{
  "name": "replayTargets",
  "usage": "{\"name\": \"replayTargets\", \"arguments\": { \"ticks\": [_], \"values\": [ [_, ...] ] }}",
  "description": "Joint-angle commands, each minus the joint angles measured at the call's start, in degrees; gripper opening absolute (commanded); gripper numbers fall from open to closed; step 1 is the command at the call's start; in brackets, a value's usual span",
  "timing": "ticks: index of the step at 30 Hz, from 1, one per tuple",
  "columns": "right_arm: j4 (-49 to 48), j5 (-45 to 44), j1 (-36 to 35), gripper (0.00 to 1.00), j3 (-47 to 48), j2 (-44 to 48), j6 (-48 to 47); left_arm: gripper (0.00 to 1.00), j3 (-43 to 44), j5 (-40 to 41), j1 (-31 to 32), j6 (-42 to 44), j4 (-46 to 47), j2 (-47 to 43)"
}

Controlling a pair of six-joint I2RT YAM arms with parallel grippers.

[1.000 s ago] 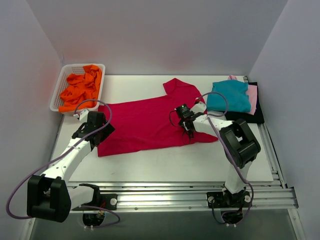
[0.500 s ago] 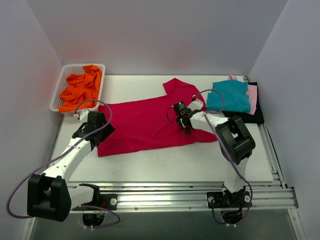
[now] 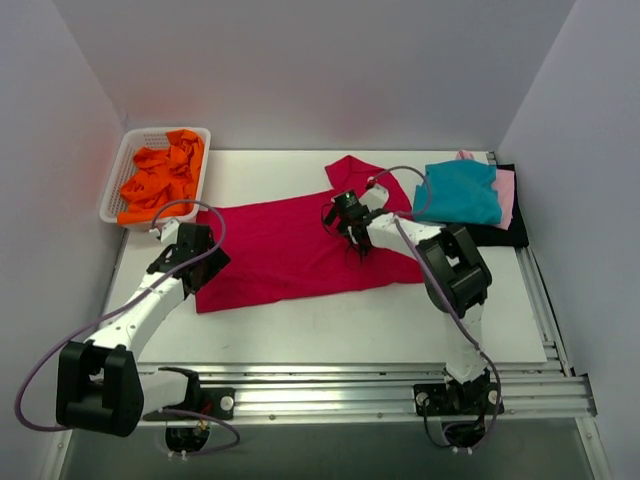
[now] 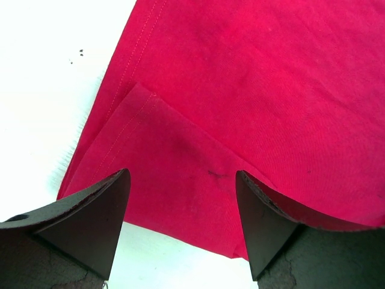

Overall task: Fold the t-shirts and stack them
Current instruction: Fold the flattened tshirt in 1/3 of the way

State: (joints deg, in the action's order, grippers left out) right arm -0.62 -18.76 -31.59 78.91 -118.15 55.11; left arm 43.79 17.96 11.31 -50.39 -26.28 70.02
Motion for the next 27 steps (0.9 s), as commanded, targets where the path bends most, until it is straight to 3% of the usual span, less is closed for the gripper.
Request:
{"name": "replayTargets", "arguments": {
  "ticks": [1, 10, 13, 14, 15, 18, 20, 27],
  "values": [
    [-1.31, -3.45, -0.40, 1.00, -4.99, 5.90, -1.32, 0.79, 0.33, 0.85, 0.38, 0.03, 2.38, 0.03],
    [4.84, -20.25, -0.05, 0.97, -16.93, 20.93, 2.88, 0.78, 4.28, 1.56, 1.25, -0.32, 1.85, 3.37],
    [2.82, -22.01, -0.13, 0.78, -22.64, 27.42, 3.86, 0.77, 2.27, 1.91, 3.36, -0.76, 3.77, 3.02],
    [2.21, -22.28, -0.13, 0.57, -23.62, 28.14, 3.95, 0.76, 1.48, 1.99, 4.67, -0.85, 4.39, 2.93],
    [2.12, -22.19, -0.05, 0.44, -24.41, 28.50, 4.21, 0.76, 0.78, 2.26, 5.47, -1.55, 5.01, 3.37],
    [1.24, -20.27, 0.13, 0.15, -26.79, 27.89, 4.04, 0.75, -0.37, 3.31, 8.62, -2.69, 5.81, 5.99],
    [-2.94, -18.25, 0.31, 0.00, -29.32, 26.75, 3.25, 0.64, -0.28, 3.58, 9.78, -3.31, 5.80, 7.75],
    [-16.85, -9.37, 1.36, 0.00, -34.87, 20.95, 0.35, 0.16, 0.24, 4.72, 11.98, -3.57, 8.70, 15.75]
  ]
}}
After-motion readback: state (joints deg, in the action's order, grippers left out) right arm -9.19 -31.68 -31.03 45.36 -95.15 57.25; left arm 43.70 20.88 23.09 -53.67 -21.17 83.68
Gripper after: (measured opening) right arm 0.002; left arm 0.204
